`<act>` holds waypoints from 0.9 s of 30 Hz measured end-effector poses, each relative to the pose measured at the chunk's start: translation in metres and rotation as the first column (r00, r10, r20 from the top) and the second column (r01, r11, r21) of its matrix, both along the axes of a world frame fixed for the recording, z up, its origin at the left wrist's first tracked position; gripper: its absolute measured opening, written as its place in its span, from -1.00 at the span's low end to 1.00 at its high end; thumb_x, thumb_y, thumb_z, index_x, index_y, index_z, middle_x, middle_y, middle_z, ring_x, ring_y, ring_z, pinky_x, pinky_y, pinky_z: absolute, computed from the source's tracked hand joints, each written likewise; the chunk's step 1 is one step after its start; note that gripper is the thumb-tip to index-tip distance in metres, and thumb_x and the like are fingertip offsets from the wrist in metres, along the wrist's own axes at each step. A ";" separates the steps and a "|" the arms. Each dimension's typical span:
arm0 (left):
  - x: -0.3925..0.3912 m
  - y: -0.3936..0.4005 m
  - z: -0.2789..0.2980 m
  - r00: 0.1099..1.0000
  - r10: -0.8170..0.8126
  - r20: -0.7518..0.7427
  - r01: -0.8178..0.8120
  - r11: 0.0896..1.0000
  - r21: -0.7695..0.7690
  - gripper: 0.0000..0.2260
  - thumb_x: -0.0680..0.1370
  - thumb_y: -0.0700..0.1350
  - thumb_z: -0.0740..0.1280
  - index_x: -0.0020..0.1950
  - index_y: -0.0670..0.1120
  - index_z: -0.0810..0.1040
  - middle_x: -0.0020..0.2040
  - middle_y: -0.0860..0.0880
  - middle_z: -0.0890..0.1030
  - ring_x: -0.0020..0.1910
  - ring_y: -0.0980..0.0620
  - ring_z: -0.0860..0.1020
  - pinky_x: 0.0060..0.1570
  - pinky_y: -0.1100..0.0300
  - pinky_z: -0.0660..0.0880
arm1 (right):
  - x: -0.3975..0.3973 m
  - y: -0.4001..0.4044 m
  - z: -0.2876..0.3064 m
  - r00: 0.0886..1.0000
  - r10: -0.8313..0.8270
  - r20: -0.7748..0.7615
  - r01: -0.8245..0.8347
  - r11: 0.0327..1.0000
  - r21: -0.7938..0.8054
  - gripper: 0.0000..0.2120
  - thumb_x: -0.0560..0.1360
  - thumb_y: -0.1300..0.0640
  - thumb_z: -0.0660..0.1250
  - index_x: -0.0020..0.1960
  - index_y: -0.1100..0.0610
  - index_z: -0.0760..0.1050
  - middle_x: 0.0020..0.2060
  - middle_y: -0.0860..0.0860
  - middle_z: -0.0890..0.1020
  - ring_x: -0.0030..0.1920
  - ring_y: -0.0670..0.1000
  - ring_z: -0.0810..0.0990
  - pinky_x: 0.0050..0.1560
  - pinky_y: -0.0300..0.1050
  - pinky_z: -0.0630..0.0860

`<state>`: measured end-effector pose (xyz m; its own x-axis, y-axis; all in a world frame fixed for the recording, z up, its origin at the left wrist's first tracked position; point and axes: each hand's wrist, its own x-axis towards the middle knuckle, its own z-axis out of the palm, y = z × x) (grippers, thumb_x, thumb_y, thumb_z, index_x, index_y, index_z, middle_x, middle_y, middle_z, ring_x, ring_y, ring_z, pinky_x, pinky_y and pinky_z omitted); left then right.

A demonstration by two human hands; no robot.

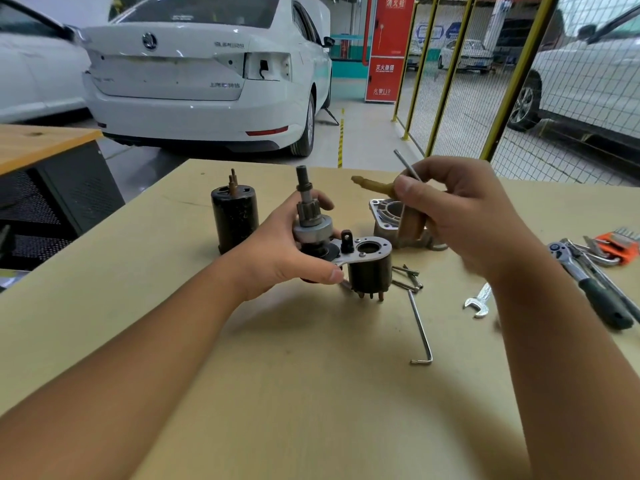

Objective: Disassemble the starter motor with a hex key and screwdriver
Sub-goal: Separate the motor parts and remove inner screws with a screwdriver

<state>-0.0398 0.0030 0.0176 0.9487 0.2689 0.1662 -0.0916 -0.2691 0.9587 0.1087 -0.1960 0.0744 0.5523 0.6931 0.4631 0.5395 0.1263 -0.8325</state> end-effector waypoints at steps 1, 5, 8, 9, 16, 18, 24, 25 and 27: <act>0.000 0.000 0.000 1.000 0.006 -0.002 -0.006 1.000 -0.003 -0.29 0.19 -0.26 0.64 0.23 0.17 0.50 0.05 -0.06 0.69 0.10 -0.02 0.70 0.01 -0.13 0.66 | 0.000 0.001 -0.002 1.000 -0.012 -0.004 0.012 1.000 -0.008 -0.79 0.47 -0.05 0.42 -0.08 0.11 0.64 -0.26 0.28 0.68 -0.25 0.38 0.65 -0.20 0.26 0.63; 0.000 0.001 0.003 1.000 0.011 0.000 -0.011 0.999 0.034 -0.28 0.13 -0.14 0.65 0.22 0.19 0.50 0.10 -0.13 0.65 0.13 -0.13 0.68 0.07 -0.20 0.65 | 0.000 0.009 -0.012 0.998 -0.059 -0.009 0.059 0.997 -0.057 -0.84 0.53 0.05 0.41 -0.10 0.15 0.62 -0.39 0.20 0.66 -0.33 0.34 0.61 -0.16 0.40 0.56; -0.005 0.007 0.007 1.000 -0.009 -0.003 0.009 0.998 0.068 -0.26 0.13 -0.15 0.65 0.24 0.18 0.49 0.07 -0.08 0.68 0.12 -0.13 0.69 0.11 -0.23 0.64 | 0.003 0.012 -0.016 0.995 -0.100 -0.016 0.099 0.992 -0.077 -0.85 0.57 0.06 0.40 -0.12 0.12 0.62 -0.40 0.16 0.67 -0.30 0.34 0.64 -0.16 0.27 0.59; -0.007 0.011 0.009 1.000 -0.017 -0.008 0.018 0.997 0.072 -0.26 0.13 -0.16 0.65 0.24 0.17 0.49 0.08 -0.10 0.68 0.12 -0.14 0.70 0.12 -0.26 0.63 | 0.004 0.013 -0.017 0.993 -0.115 -0.019 0.113 0.990 -0.085 -0.84 0.57 0.04 0.40 -0.12 0.10 0.62 -0.40 0.14 0.67 -0.29 0.31 0.65 -0.17 0.17 0.59; -0.014 0.028 0.007 0.994 -0.102 -0.045 0.102 0.995 0.001 -0.28 0.17 -0.26 0.63 0.27 0.01 0.50 0.13 -0.40 0.61 0.18 -0.38 0.63 0.18 -0.62 0.38 | 0.007 0.021 -0.029 0.984 -0.179 0.002 0.175 0.963 -0.205 -0.86 0.55 0.02 0.44 -0.09 0.09 0.65 -0.24 0.15 0.71 -0.16 0.23 0.69 -0.03 0.24 0.62; -0.014 0.031 0.005 0.992 -0.118 -0.045 0.118 0.993 0.001 -0.30 0.17 -0.27 0.64 0.27 -0.01 0.52 0.14 -0.40 0.61 0.20 -0.41 0.61 0.24 -0.53 0.42 | 0.008 0.023 -0.032 0.982 -0.189 0.003 0.184 0.954 -0.238 -0.85 0.55 0.00 0.43 -0.07 0.08 0.65 -0.22 0.15 0.72 -0.12 0.24 0.69 0.03 0.30 0.61; -0.015 0.038 0.002 0.984 -0.148 -0.104 0.159 0.982 0.107 -0.34 0.18 -0.22 0.68 0.25 -0.08 0.62 0.21 -0.14 0.68 0.26 -0.13 0.63 0.21 0.11 0.57 | 0.008 0.023 -0.035 0.979 -0.206 0.014 0.202 0.942 -0.266 -0.82 0.55 -0.06 0.41 -0.02 0.05 0.64 -0.13 0.13 0.70 -0.02 0.23 0.67 0.09 0.34 0.58; -0.014 0.038 0.001 0.982 -0.154 -0.107 0.167 0.978 0.123 -0.37 0.20 -0.26 0.67 0.25 -0.09 0.63 0.23 -0.12 0.67 0.28 -0.12 0.62 0.22 0.10 0.57 | 0.007 0.024 -0.035 0.979 -0.203 0.017 0.200 0.941 -0.274 -0.81 0.55 -0.07 0.40 -0.02 0.05 0.63 -0.11 0.13 0.70 -0.01 0.22 0.66 0.10 0.35 0.57; -0.014 0.040 -0.001 0.978 -0.180 -0.106 0.192 0.975 0.115 -0.41 0.26 -0.34 0.61 0.27 -0.12 0.63 0.27 -0.13 0.66 0.32 -0.14 0.60 0.27 -0.01 0.57 | 0.006 0.024 -0.035 0.980 -0.198 0.020 0.195 0.938 -0.287 -0.81 0.56 -0.09 0.40 0.00 0.04 0.63 -0.10 0.11 0.70 0.00 0.21 0.66 0.12 0.34 0.56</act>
